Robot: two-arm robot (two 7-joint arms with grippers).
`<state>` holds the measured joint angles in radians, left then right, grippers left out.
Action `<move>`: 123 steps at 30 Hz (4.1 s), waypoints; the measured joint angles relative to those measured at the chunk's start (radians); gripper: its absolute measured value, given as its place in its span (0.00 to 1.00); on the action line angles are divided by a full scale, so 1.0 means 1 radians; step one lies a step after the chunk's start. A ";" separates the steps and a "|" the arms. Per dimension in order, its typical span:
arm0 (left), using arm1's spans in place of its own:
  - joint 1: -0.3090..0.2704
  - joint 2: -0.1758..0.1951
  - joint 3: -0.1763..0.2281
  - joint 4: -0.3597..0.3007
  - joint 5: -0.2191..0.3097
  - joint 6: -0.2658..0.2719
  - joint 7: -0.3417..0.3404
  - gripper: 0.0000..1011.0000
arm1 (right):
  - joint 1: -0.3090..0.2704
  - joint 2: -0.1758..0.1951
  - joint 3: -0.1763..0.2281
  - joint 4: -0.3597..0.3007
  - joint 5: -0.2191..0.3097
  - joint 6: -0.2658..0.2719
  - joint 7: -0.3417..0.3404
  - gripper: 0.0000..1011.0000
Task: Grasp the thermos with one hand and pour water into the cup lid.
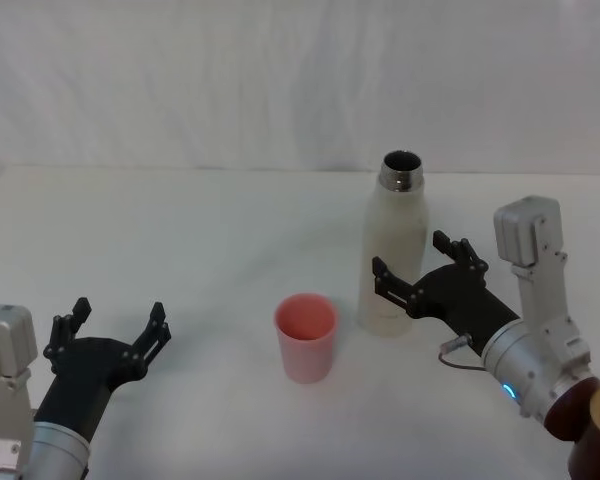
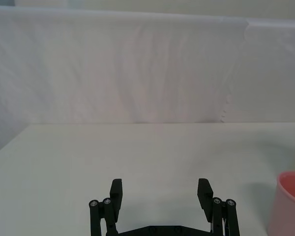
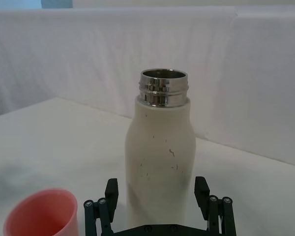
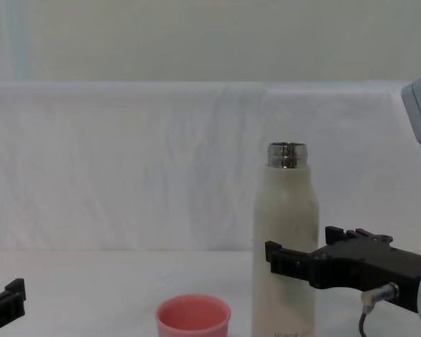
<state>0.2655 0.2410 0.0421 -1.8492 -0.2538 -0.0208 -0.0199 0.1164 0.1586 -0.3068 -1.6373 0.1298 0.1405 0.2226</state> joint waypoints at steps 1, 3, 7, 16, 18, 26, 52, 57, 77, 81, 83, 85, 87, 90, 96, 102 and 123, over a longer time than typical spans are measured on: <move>0.000 0.000 0.000 0.000 0.000 0.000 0.000 0.99 | 0.002 -0.001 0.000 0.001 0.000 0.000 0.000 0.99; 0.000 0.000 0.000 0.000 0.000 0.000 0.000 0.99 | 0.006 -0.003 -0.002 0.005 0.001 0.000 -0.001 0.99; 0.000 0.000 0.000 0.000 0.000 0.000 0.000 0.99 | 0.014 -0.005 -0.005 0.014 0.002 0.000 -0.002 0.99; 0.000 0.000 0.000 0.000 0.000 0.000 0.000 0.99 | 0.024 -0.013 -0.009 0.030 0.001 -0.002 -0.008 0.99; 0.000 0.000 0.000 0.000 0.000 0.000 0.000 0.99 | 0.025 -0.015 -0.009 0.032 0.001 -0.002 -0.011 0.99; 0.000 0.000 0.000 0.000 0.000 0.000 0.000 0.99 | 0.031 -0.023 -0.008 0.042 0.002 0.000 -0.014 0.99; 0.000 0.000 0.000 0.000 0.000 0.000 0.000 0.99 | 0.075 -0.045 -0.016 0.098 -0.004 -0.002 -0.022 0.99; 0.000 0.000 0.000 0.000 0.000 0.000 0.000 0.99 | 0.084 -0.049 -0.015 0.108 -0.006 -0.002 -0.024 0.99; 0.000 0.000 0.000 0.000 0.000 0.000 0.000 0.99 | 0.111 -0.061 -0.014 0.141 -0.008 -0.008 -0.020 0.99; 0.000 0.000 0.000 0.000 0.000 0.000 0.000 0.99 | 0.111 -0.062 -0.014 0.142 -0.008 -0.008 -0.020 0.99; 0.000 0.000 0.000 0.000 0.000 0.000 0.000 0.99 | 0.110 -0.062 -0.014 0.142 -0.008 -0.008 -0.020 0.99; 0.000 0.000 0.000 0.000 0.000 0.000 0.000 0.99 | 0.110 -0.061 -0.014 0.141 -0.008 -0.008 -0.020 0.99; 0.000 0.000 0.000 0.000 0.000 0.000 0.000 0.99 | 0.110 -0.061 -0.014 0.141 -0.008 -0.008 -0.020 0.99; 0.000 0.000 0.000 0.000 0.000 0.000 0.000 0.99 | 0.109 -0.061 -0.014 0.140 -0.008 -0.008 -0.020 0.97; 0.000 0.000 0.000 0.000 0.000 0.000 0.000 0.99 | 0.109 -0.061 -0.014 0.139 -0.008 -0.008 -0.020 0.95; 0.000 0.000 0.000 0.000 0.000 0.000 0.000 0.99 | 0.108 -0.061 -0.014 0.139 -0.008 -0.008 -0.020 0.95; 0.000 0.000 0.000 0.000 0.000 0.000 0.000 0.99 | 0.093 -0.050 -0.009 0.101 -0.009 -0.014 -0.022 0.95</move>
<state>0.2655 0.2410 0.0422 -1.8492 -0.2538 -0.0208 -0.0199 0.2096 0.1084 -0.3163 -1.5359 0.1206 0.1269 0.2009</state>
